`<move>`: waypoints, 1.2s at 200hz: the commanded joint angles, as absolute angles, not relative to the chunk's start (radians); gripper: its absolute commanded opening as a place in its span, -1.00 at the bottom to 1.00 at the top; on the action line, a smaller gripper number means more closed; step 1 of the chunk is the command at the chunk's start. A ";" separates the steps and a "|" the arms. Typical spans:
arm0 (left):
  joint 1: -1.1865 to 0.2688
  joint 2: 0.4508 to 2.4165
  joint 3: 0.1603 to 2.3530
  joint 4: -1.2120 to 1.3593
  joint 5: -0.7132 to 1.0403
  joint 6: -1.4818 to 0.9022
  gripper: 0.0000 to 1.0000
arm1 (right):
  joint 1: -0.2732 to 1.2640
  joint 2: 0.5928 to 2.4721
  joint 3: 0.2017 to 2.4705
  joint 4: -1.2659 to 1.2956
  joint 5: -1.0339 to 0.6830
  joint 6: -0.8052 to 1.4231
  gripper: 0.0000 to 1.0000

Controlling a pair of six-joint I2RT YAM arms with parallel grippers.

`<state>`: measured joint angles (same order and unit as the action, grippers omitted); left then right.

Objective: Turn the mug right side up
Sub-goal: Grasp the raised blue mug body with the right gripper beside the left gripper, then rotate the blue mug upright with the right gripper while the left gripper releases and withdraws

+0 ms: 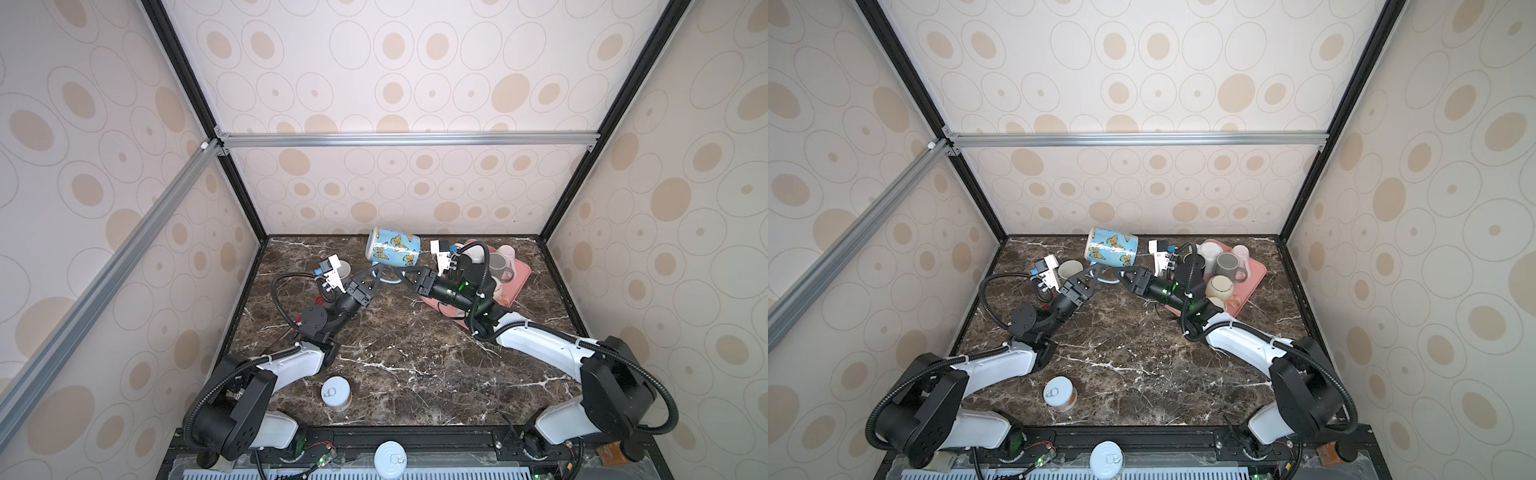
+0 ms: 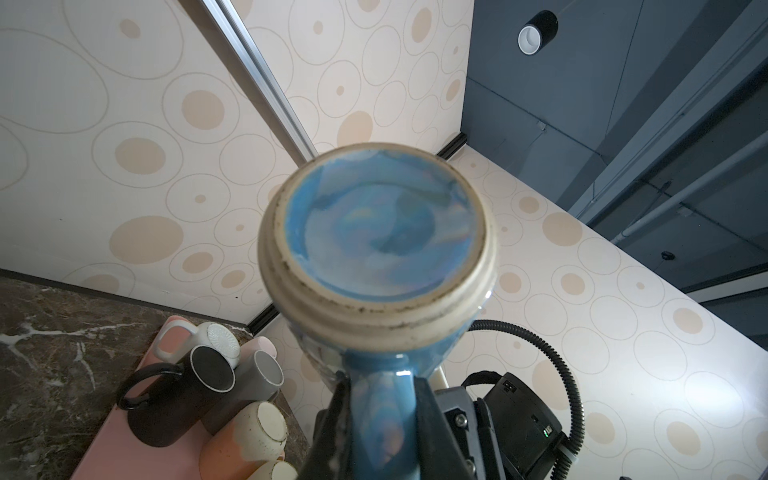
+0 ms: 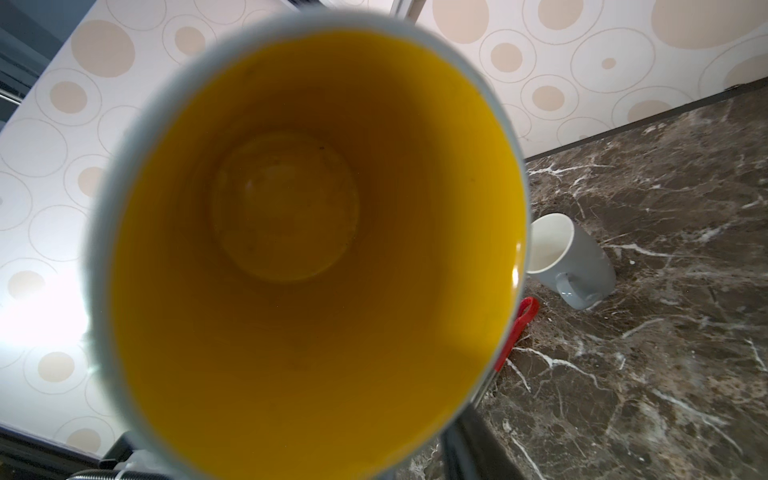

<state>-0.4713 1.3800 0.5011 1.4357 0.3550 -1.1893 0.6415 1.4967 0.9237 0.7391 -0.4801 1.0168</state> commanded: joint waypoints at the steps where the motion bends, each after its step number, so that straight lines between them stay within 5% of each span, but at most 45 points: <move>1: -0.468 1.358 0.520 1.697 0.346 -1.245 -1.00 | 0.649 1.517 0.950 0.859 -0.485 1.058 -0.48; 26: -0.465 1.360 0.499 1.709 0.340 -1.258 -1.00 | 0.654 1.529 0.951 0.904 -0.492 1.071 -0.59; 60: -0.464 1.361 0.493 1.712 0.344 -1.268 -1.00 | 0.671 1.556 0.967 0.917 -0.500 1.076 -0.20; 147: -0.459 1.357 0.469 1.713 0.354 -1.295 -1.00 | 0.685 1.608 1.006 0.970 -0.509 1.105 -1.00; 185: -0.440 1.321 0.425 1.664 0.355 -1.282 -1.00 | 0.686 1.600 0.994 0.965 -0.497 1.087 -1.00; 240: -0.394 1.193 0.403 1.431 0.409 -1.194 -0.49 | 0.684 1.578 0.982 0.946 -0.470 1.046 -1.00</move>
<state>-0.4168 1.2846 0.4030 1.4197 0.3618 -1.2678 0.6964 1.6054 0.9668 0.8875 -0.5278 1.0733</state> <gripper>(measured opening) 0.224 0.219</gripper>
